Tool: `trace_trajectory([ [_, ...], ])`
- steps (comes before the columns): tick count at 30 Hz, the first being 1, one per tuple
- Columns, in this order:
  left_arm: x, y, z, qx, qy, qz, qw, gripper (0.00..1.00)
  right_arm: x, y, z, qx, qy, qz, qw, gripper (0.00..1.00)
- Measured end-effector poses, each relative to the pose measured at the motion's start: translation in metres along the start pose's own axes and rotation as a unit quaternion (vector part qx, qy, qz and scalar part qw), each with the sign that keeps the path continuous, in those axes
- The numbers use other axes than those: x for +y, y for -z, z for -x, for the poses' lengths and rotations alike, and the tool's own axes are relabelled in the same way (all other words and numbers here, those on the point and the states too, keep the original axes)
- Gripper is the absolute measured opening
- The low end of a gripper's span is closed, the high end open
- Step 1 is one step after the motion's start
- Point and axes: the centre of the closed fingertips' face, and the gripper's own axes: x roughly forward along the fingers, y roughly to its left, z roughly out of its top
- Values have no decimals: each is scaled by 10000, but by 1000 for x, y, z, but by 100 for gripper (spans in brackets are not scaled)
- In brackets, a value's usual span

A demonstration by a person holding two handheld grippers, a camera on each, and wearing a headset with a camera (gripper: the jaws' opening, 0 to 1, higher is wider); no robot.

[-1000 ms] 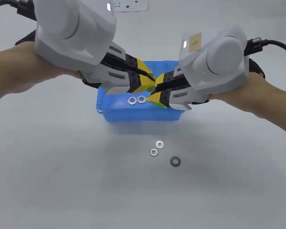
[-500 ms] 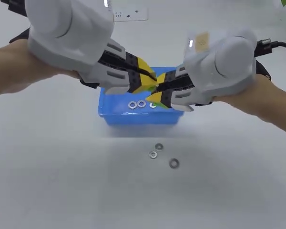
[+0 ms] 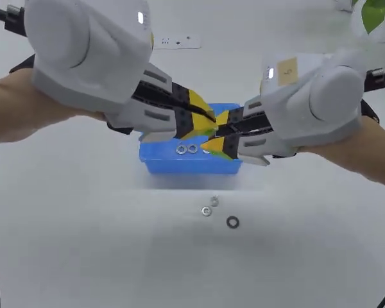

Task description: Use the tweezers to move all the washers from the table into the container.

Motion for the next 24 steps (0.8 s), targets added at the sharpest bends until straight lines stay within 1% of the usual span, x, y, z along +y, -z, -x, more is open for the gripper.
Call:
trace_trajectory([
  [1, -4, -1, 1, 1, 21, -13, 10000, 7, 2, 0, 1, -1, -11, 12, 10000, 12],
  [5, -25, -1, 3, 0, 119, -25, 9999, 7, 23, 1, 3, 44, -162, 70, 9998, 11],
  [9, -43, 5, 3, 86, 222, 5, 9997, 7, 43, 9, 2, 112, -290, 43, 9995, 11],
  [10, -48, 6, 3, 95, 236, 8, 9997, 7, 48, 11, 2, 137, -334, 24, 9993, 11],
  [12, -54, 7, 4, 76, 275, 61, 9996, 7, 54, 13, 2, 141, -372, 22, 9992, 11],
  [14, -62, 10, 4, 96, 319, 107, 9994, 7, 63, 16, 0, 154, -448, 32, 9989, 11],
  [18, -70, 15, 3, 147, 387, 179, 9990, 7, 73, 21, -5, 180, -550, 7, 9983, 11],
  [24, -76, 21, -2, 209, 454, 314, 9983, 7, 81, 28, -9, 194, -637, -69, 9978, 11],
])
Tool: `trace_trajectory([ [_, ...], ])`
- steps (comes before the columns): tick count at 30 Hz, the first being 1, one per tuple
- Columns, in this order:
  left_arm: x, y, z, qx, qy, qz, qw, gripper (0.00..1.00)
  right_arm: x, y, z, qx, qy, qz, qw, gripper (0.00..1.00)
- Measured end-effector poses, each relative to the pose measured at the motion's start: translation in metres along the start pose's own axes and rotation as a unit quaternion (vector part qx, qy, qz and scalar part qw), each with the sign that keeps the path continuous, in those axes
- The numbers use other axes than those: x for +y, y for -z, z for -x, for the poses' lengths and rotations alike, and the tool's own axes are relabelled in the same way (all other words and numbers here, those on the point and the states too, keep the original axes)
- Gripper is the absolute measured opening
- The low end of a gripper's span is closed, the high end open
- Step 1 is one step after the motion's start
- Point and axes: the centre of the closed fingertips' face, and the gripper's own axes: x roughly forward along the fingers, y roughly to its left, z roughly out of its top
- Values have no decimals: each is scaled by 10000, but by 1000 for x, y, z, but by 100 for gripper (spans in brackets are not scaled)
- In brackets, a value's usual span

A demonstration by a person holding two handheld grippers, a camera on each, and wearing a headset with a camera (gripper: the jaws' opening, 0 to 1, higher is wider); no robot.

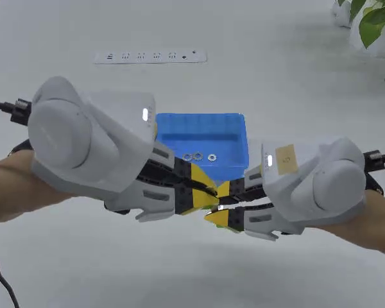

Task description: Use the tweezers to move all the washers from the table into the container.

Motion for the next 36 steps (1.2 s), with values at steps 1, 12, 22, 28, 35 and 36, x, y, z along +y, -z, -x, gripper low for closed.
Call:
trace_trajectory([
  [1, 0, 2, -2, 7, 19, 34, 10000, 7, 1, 2, -1, 6, -10, -18, 10000, 11],
  [12, 5, 18, -17, -3, -11, 346, 9994, 7, 0, 22, -11, 103, 41, -238, 9997, 12],
  [22, 20, 26, -17, 75, -95, 367, 9993, 7, -13, 21, -22, -15, 121, -349, 9993, 11],
  [28, 23, 27, -21, 83, -75, 377, 9992, 7, -17, 25, -24, 21, 136, -384, 9992, 12],
  [35, 24, 28, -25, 104, -42, 394, 9992, 7, -18, 28, -26, 10, 116, -500, 9987, 12],
  [36, 24, 28, -25, 105, -36, 400, 9991, 7, -18, 28, -26, 4, 116, -507, 9986, 12],
])
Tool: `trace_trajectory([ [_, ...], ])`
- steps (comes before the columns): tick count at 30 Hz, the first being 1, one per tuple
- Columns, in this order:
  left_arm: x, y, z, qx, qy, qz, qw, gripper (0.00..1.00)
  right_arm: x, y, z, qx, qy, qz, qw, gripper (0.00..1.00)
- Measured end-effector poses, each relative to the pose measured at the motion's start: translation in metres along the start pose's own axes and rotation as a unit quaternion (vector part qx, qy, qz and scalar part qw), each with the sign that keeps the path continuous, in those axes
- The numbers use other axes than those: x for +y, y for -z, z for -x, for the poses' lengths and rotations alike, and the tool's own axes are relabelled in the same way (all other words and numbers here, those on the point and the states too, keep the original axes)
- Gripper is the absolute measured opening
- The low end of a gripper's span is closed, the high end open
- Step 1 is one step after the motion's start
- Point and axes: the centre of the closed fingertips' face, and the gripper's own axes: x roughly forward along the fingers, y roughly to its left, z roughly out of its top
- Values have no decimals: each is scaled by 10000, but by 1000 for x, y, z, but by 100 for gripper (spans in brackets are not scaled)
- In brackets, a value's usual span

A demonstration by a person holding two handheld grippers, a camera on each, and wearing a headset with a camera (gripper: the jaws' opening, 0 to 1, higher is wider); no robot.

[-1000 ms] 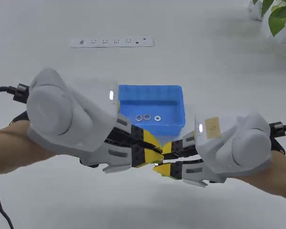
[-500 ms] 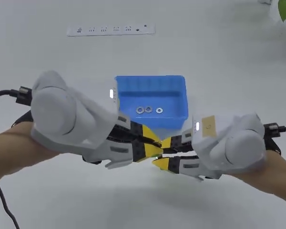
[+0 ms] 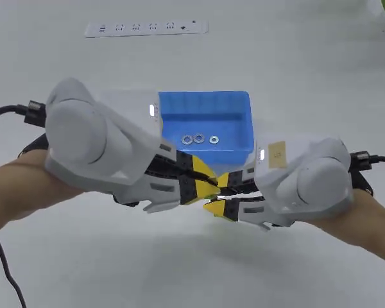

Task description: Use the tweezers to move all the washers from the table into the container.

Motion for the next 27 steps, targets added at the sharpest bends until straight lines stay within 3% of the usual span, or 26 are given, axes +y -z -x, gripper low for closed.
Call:
trace_trajectory([
  [27, -1, -1, -4, -55, 73, 119, 9999, 7, -1, 6, 0, 52, 2, -68, 10000, 12],
])
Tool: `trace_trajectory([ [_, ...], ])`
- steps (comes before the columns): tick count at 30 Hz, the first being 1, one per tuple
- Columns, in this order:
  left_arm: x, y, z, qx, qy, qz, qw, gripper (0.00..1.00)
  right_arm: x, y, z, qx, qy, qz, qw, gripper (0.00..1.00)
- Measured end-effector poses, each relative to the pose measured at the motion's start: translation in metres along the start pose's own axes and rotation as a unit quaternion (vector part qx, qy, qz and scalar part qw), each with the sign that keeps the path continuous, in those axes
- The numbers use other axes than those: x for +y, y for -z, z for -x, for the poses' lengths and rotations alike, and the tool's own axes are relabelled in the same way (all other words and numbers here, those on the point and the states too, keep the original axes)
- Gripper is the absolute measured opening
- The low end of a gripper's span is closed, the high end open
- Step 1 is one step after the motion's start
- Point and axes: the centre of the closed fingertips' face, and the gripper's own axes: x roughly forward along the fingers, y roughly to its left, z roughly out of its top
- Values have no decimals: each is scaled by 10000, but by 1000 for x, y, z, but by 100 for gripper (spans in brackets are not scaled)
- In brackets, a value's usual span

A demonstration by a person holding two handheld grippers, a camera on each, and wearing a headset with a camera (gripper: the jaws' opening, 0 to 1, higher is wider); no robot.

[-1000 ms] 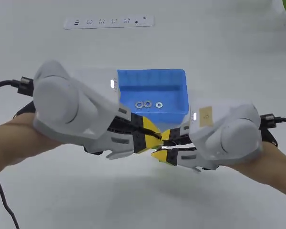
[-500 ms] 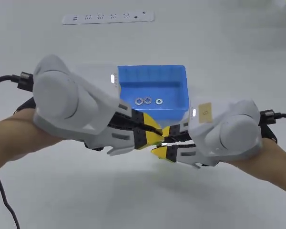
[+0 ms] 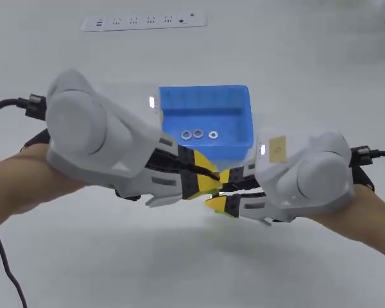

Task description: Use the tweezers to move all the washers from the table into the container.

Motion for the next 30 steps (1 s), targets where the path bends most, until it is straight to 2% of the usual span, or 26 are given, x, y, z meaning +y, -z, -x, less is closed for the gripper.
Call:
trace_trajectory([
  [5, 0, 1, 0, 36, 40, -6, 10000, 7, 3, 10, 4, 290, -133, 225, 9992, 15],
  [7, 1, 1, 1, 44, 48, -10, 10000, 7, 2, 9, 6, 216, -128, 197, 9995, 15],
  [9, 0, 1, 0, 49, 77, -25, 10000, 7, -1, 1, 9, -24, -149, 7, 9999, 15],
  [10, 0, 1, 0, 47, 82, -22, 10000, 7, -3, 0, 10, -40, -131, -15, 9999, 15],
  [20, 1, -1, -3, 28, 111, 20, 9999, 7, 1, 1, 8, 88, -412, 329, 9986, 11],
  [24, 2, -1, -3, 22, 116, 44, 9999, 7, -1, 2, 8, 90, -297, 233, 9992, 10],
  [30, 1, -1, -2, 27, 116, 63, 9999, 7, 0, 2, 7, 114, -267, 228, 9993, 10],
])
